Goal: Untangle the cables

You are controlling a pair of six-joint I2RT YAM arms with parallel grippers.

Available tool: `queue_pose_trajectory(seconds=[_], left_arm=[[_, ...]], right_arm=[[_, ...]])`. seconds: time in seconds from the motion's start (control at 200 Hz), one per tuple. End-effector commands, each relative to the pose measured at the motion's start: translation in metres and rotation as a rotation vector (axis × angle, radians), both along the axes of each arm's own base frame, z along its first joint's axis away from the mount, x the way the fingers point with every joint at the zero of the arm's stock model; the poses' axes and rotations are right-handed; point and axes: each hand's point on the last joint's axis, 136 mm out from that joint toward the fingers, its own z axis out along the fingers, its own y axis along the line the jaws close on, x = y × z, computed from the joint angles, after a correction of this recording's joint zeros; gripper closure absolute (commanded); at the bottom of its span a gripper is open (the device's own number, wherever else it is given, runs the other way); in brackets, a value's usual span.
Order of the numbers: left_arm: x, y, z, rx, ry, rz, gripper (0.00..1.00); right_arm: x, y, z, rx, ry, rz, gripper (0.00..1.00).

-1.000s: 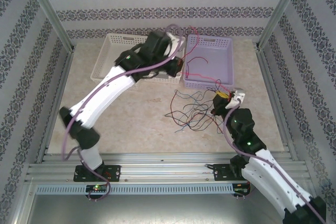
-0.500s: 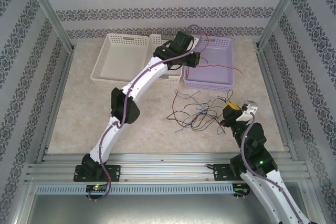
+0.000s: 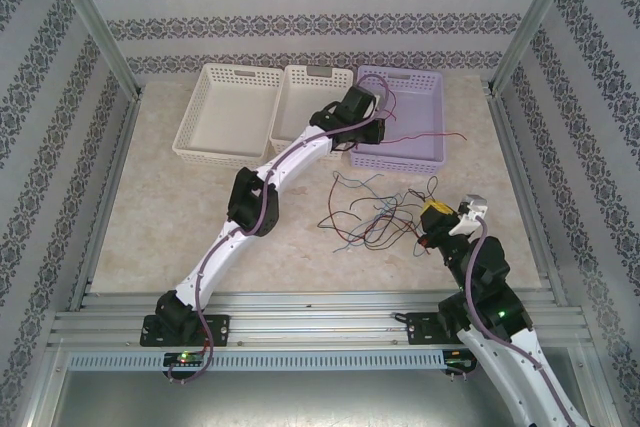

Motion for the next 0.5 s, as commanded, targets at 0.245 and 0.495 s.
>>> queue_pose_trajectory(seconds=[0.245,0.495], left_arm=[[-0.007,-0.018,0.045,-0.07,-0.074,-0.054,0.61],[-0.016,-0.007,0.114,-0.075,-0.174,-0.064,0.26]], right_arm=[[-0.002,0.008,0.016,0.051,-0.021,0.043,1.0],[0.002,0.009,0.01,0.056,0.015,0.038,1.0]])
